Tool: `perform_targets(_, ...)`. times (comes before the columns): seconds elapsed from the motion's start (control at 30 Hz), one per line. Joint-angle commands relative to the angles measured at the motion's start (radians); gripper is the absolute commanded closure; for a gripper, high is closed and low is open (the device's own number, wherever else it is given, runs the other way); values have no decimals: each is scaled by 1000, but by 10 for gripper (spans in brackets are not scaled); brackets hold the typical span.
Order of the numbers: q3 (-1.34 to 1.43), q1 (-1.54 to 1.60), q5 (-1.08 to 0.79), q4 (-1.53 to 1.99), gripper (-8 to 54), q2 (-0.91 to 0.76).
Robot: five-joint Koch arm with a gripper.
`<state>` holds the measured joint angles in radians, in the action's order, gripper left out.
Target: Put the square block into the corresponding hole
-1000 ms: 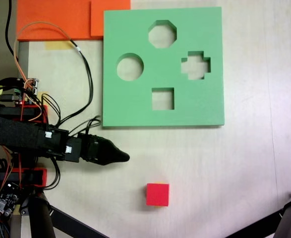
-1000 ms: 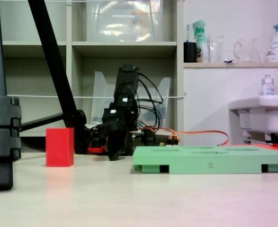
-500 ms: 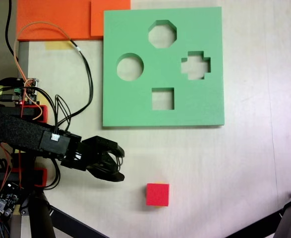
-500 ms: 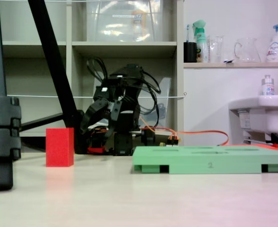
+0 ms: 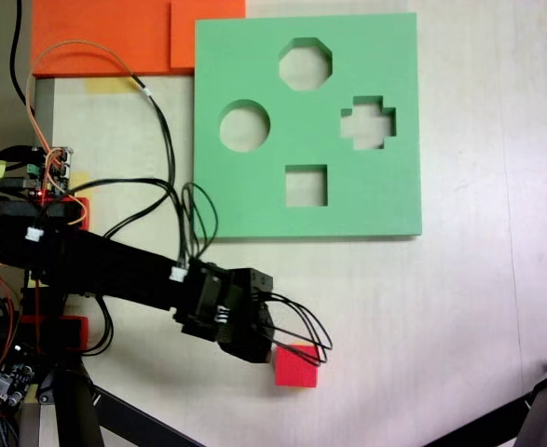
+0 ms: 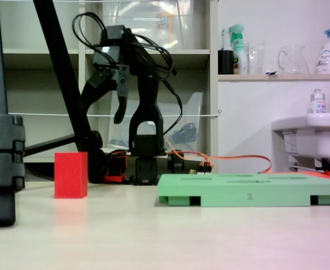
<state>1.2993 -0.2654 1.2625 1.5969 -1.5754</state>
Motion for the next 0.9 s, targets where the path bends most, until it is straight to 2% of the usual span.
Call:
perform_targets(0.0,-63,-26,2,48,25,17)
perform_targets(0.17,-172,-71,-29,46,-26,187)
perform_targets(0.23,-202,-80,-32,46,-65,255)
perform_targets(0.73,-244,-94,-106,28,-63,502)
perform_targets(0.77,-244,-95,-106,29,-38,515)
perform_targets(0.83,-238,-104,-106,29,101,523)
perform_targets(0.87,-236,-106,-106,29,143,534)
